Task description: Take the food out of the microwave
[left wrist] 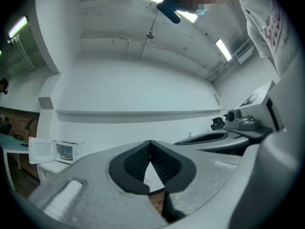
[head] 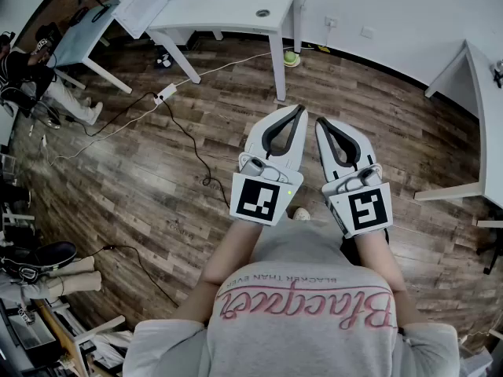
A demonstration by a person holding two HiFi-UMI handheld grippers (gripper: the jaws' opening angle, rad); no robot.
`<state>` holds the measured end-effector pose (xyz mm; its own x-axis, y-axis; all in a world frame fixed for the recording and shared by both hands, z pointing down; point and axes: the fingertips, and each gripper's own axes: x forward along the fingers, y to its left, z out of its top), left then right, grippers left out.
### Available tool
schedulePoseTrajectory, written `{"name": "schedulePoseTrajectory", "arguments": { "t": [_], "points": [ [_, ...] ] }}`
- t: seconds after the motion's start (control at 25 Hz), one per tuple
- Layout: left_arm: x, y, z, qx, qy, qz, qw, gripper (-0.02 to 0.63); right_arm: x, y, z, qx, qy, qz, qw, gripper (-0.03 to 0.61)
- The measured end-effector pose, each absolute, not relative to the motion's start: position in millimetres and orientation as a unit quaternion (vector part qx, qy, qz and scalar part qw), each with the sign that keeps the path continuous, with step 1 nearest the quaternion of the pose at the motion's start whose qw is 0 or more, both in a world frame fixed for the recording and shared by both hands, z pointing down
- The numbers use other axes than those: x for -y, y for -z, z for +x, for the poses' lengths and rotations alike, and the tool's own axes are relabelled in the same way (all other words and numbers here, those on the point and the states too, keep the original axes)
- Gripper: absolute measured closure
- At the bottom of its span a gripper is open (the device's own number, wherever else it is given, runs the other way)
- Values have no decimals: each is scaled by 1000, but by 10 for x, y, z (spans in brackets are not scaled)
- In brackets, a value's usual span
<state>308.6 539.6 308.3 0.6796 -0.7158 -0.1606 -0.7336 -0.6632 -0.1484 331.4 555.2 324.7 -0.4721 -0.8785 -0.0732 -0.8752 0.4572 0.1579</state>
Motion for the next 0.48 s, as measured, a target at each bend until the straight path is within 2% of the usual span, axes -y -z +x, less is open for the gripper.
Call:
{"name": "schedulePoseTrajectory", "arguments": {
  "t": [0.48],
  "points": [
    [-5226, -3060, 2788, -403, -44, -907, 109, 608, -5366, -3235, 3030, 860, 90, 502, 7, 569]
  ]
}}
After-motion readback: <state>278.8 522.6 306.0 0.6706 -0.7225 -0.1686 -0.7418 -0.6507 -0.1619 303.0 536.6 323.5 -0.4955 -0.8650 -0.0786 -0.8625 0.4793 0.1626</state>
